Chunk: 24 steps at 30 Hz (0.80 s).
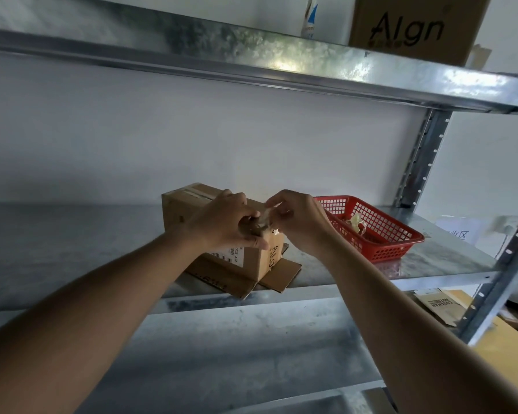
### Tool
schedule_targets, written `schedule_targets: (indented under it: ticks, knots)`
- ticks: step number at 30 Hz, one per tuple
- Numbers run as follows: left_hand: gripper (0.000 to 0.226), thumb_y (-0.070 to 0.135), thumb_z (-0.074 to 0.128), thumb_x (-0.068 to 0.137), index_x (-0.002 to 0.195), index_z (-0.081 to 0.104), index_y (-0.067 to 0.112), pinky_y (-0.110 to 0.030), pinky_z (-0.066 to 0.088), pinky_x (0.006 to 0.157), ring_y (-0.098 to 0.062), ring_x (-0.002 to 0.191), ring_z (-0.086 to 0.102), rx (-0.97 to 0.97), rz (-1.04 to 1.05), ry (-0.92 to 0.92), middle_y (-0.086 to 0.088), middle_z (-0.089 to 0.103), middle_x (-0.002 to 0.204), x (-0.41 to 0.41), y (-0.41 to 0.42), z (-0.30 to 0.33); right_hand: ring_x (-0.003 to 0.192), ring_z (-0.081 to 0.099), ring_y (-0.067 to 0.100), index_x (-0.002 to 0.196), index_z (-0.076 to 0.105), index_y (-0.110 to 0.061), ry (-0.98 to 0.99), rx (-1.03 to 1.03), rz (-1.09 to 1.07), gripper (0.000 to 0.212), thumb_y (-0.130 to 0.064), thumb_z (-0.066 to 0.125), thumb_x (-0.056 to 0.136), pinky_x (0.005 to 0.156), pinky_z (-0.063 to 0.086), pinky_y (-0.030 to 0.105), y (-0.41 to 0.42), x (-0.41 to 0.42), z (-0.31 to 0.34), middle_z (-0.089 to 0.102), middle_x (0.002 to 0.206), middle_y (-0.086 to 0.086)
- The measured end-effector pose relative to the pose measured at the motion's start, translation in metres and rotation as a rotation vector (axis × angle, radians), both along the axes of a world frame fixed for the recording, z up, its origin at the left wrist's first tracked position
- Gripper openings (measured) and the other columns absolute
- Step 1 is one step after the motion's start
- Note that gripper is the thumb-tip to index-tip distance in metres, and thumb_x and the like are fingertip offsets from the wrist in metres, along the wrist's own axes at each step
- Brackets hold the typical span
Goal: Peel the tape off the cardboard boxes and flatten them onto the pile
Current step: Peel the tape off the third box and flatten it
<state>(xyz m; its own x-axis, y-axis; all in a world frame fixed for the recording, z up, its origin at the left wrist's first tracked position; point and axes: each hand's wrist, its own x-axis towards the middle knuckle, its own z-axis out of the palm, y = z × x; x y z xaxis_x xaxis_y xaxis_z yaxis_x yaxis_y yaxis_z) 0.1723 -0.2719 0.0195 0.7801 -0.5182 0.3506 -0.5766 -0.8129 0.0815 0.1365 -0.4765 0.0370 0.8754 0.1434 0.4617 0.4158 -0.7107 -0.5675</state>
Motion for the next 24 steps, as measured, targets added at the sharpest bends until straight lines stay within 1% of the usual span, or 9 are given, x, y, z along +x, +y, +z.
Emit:
schedule_targets:
  ticks: [3, 6, 8, 10, 12, 16, 18, 22, 24]
  knots:
    - [0.083, 0.094, 0.048, 0.070, 0.125, 0.058, 0.032, -0.047, 0.046, 0.101, -0.025, 0.132, 0.041, -0.007, -0.001, 0.030, 0.002, 0.049, 0.136, 0.001, -0.001, -0.007, 0.071, 0.071, 0.005, 0.125, 0.060, -0.029, -0.031, 0.081, 0.034, 0.040, -0.010, 0.074, 0.092, 0.060, 0.059, 0.021, 0.002, -0.001, 0.000, 0.076, 0.089, -0.006]
    - [0.080, 0.090, 0.053, 0.074, 0.135, 0.050, 0.039, -0.057, 0.012, 0.124, -0.028, 0.159, 0.007, -0.005, -0.005, 0.124, 0.001, 0.019, 0.171, 0.002, 0.001, -0.012, 0.075, 0.071, 0.005, 0.108, 0.072, -0.021, -0.075, 0.019, -0.014, 0.018, -0.011, 0.073, 0.093, 0.058, 0.054, 0.018, 0.004, -0.001, 0.000, 0.076, 0.090, -0.005]
    - [0.076, 0.083, 0.059, 0.080, 0.143, 0.043, 0.043, -0.053, 0.004, 0.124, -0.024, 0.160, 0.007, 0.006, -0.005, 0.142, 0.005, 0.015, 0.172, 0.004, 0.006, -0.013, 0.076, 0.069, 0.011, 0.094, 0.080, -0.018, -0.072, -0.085, -0.008, 0.016, -0.015, 0.064, 0.096, 0.062, 0.054, 0.028, 0.004, -0.001, 0.000, 0.076, 0.086, -0.002]
    - [0.072, 0.077, 0.063, 0.084, 0.145, 0.042, 0.044, -0.056, 0.018, 0.123, -0.025, 0.155, 0.026, -0.012, -0.007, 0.158, 0.008, 0.026, 0.169, 0.004, 0.010, -0.011, 0.079, 0.068, 0.013, 0.095, 0.082, -0.021, -0.012, -0.118, 0.039, 0.019, -0.023, 0.063, 0.097, 0.067, 0.055, 0.032, 0.002, -0.003, 0.000, 0.076, 0.089, -0.003]
    - [0.070, 0.074, 0.065, 0.085, 0.143, 0.045, 0.041, -0.053, 0.026, 0.118, -0.023, 0.147, 0.039, -0.037, -0.006, 0.159, 0.009, 0.040, 0.161, 0.002, 0.009, -0.008, 0.085, 0.069, 0.009, 0.102, 0.081, -0.024, -0.002, -0.139, 0.093, 0.014, -0.029, 0.073, 0.091, 0.072, 0.058, 0.031, 0.000, -0.006, 0.002, 0.077, 0.096, -0.007]
    - [0.064, 0.072, 0.068, 0.085, 0.136, 0.045, 0.040, -0.048, 0.034, 0.108, -0.019, 0.133, 0.051, -0.051, 0.006, 0.163, 0.014, 0.055, 0.145, -0.002, 0.005, -0.007, 0.079, 0.067, 0.004, 0.095, 0.082, -0.024, -0.076, -0.161, 0.114, 0.011, -0.023, 0.084, 0.085, 0.071, 0.055, 0.025, 0.000, -0.007, 0.001, 0.076, 0.090, -0.009]
    - [0.063, 0.072, 0.068, 0.084, 0.133, 0.044, 0.041, -0.045, 0.035, 0.104, -0.018, 0.127, 0.053, -0.051, 0.020, 0.147, 0.016, 0.057, 0.138, -0.005, 0.004, -0.007, 0.079, 0.068, 0.005, 0.092, 0.083, -0.023, -0.108, -0.166, 0.119, 0.010, -0.018, 0.085, 0.084, 0.073, 0.056, 0.026, 0.001, -0.007, 0.000, 0.076, 0.088, -0.008]
    - [0.069, 0.078, 0.063, 0.083, 0.135, 0.043, 0.039, -0.048, 0.036, 0.109, -0.020, 0.126, 0.056, -0.010, 0.086, 0.083, 0.013, 0.058, 0.140, -0.010, -0.007, -0.007, 0.078, 0.072, 0.007, 0.090, 0.081, -0.016, -0.132, -0.057, 0.131, 0.016, -0.002, 0.083, 0.082, 0.077, 0.062, 0.034, -0.002, -0.006, -0.001, 0.077, 0.084, -0.004]
    - [0.066, 0.079, 0.062, 0.082, 0.133, 0.045, 0.040, -0.049, 0.037, 0.109, -0.020, 0.126, 0.057, 0.005, 0.107, 0.066, 0.012, 0.058, 0.139, -0.011, -0.014, -0.005, 0.080, 0.073, 0.008, 0.091, 0.082, -0.022, -0.106, 0.011, 0.086, 0.019, -0.006, 0.084, 0.082, 0.079, 0.062, 0.039, -0.005, -0.004, 0.002, 0.077, 0.084, -0.007]
